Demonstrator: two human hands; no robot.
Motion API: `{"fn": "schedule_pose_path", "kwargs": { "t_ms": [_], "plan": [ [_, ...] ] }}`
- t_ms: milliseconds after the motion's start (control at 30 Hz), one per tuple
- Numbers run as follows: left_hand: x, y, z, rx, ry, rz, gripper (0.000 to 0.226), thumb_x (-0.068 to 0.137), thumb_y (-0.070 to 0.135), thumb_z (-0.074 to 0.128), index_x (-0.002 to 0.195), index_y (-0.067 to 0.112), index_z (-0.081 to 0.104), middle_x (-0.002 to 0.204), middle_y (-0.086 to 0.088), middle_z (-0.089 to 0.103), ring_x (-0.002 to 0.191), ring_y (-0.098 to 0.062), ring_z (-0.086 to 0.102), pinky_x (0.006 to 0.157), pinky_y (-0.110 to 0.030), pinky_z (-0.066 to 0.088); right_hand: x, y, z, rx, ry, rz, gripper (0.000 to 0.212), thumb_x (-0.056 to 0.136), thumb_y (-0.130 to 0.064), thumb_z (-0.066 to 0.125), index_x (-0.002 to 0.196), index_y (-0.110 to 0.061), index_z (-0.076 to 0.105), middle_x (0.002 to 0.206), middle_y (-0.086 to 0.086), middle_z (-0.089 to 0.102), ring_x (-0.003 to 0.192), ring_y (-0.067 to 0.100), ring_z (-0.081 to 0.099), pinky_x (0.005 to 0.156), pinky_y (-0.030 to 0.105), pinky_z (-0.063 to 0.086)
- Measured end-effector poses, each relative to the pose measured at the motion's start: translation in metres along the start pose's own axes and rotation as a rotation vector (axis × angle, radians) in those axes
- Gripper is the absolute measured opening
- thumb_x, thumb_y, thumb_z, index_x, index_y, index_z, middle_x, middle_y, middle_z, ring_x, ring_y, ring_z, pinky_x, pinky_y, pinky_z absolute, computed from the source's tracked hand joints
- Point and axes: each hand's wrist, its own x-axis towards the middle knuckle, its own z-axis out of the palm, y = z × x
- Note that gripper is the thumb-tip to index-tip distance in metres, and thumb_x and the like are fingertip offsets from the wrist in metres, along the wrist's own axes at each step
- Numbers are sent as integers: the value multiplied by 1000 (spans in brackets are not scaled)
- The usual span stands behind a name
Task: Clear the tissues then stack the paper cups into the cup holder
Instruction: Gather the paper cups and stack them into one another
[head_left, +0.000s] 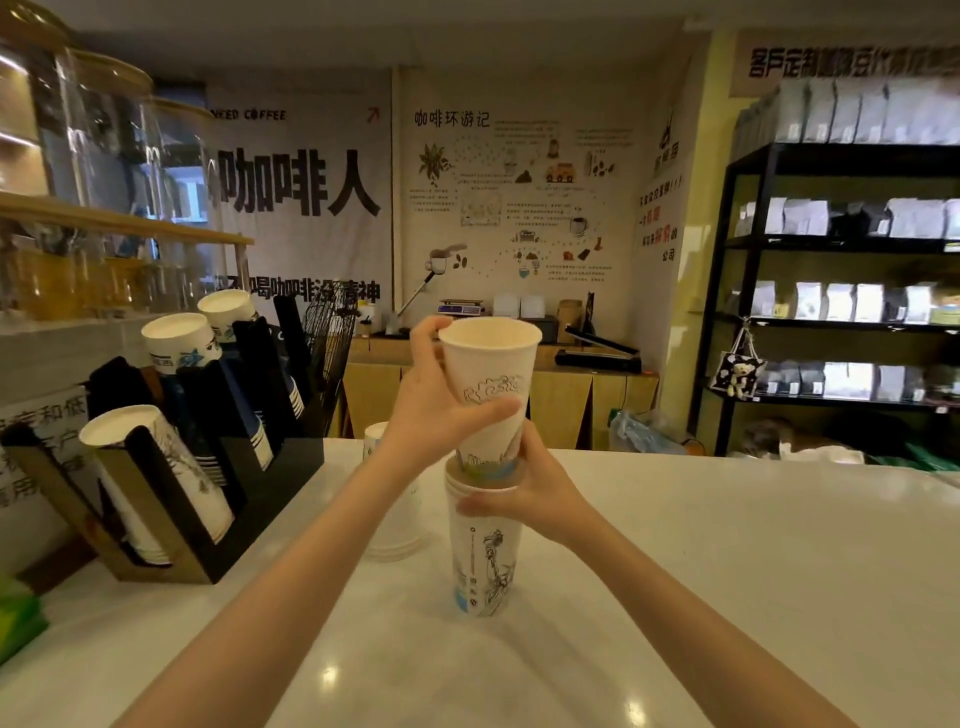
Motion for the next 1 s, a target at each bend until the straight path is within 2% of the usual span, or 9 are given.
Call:
{"fn": "schedule_pose_path", "kwargs": {
  "t_ms": [100, 200, 333, 467, 567, 667, 767, 867, 1000],
  "plan": [
    [-13, -15, 12, 53, -51, -43, 92, 56, 31, 81, 123, 34, 18, 121, 0, 46, 110, -19, 49, 86, -37, 50, -5, 8, 3, 44, 47, -19, 95, 43, -26, 89, 120, -43, 36, 112, -16, 60, 97, -6, 59, 65, 13, 52],
    [-27, -32, 22, 96, -105, -77, 90, 55, 36, 81, 120, 38, 18, 116, 4, 46, 107, -19, 50, 83, -34, 49, -8, 16, 7, 106, 88, -11, 100, 41, -19, 89, 124, -33, 35, 112, -12, 60, 99, 3, 61, 68, 19, 54],
    [-43, -52, 30, 62, -79, -189, 87, 52, 49, 78, 119, 42, 22, 114, 7, 47, 104, -16, 50, 80, -31, 48, -17, 29, 13, 104, 66, 44, 105, 43, -21, 87, 130, -30, 29, 118, -10, 54, 107, 10, 56, 80, 30, 55],
    [-58, -62, 34, 25, -93, -248, 92, 44, 73, 65, 120, 33, 32, 112, 7, 48, 102, -12, 50, 68, -17, 43, -25, 44, 19, 130, 68, 93, 100, 49, -21, 87, 130, -33, 30, 121, -12, 53, 109, 7, 53, 83, 27, 52],
    [-64, -66, 34, 54, -80, -244, 94, 41, 77, 61, 120, 32, 37, 113, 8, 50, 103, -12, 50, 71, -19, 43, -26, 50, 23, 139, 70, 129, 101, 47, -27, 87, 130, -33, 30, 119, -14, 55, 106, 5, 55, 75, 21, 51],
    [-68, -69, 31, 98, -102, -228, 94, 45, 73, 64, 124, 31, 36, 116, 10, 47, 105, -11, 48, 80, -25, 42, -27, 60, 28, 97, 34, 156, 100, 46, -26, 87, 127, -32, 29, 116, -11, 56, 105, 10, 57, 74, 22, 53],
    [-66, -70, 25, 148, -144, -199, 89, 52, 60, 73, 127, 29, 36, 129, 7, 43, 112, -7, 39, 92, -30, 39, -31, 70, 30, 86, -48, 199, 103, 52, -18, 83, 129, -32, 16, 115, -12, 49, 103, 7, 53, 65, 17, 53],
    [-60, -67, 17, 224, -153, -105, 69, 60, 45, 76, 121, 28, 48, 139, 4, 38, 117, -2, 29, 99, -30, 31, -29, 71, 25, 67, -86, 245, 102, 59, -11, 79, 131, -29, 9, 110, -12, 48, 98, 6, 53, 66, 21, 52],
    [-45, -53, 1, 239, -44, 27, 43, 68, 34, 73, 107, 23, 60, 115, 8, 54, 101, 0, 44, 89, -16, 36, -9, 50, 14, 10, -27, 185, 90, 57, -18, 80, 123, -30, 19, 111, 4, 53, 97, 13, 57, 76, 32, 53]
  ]
}}
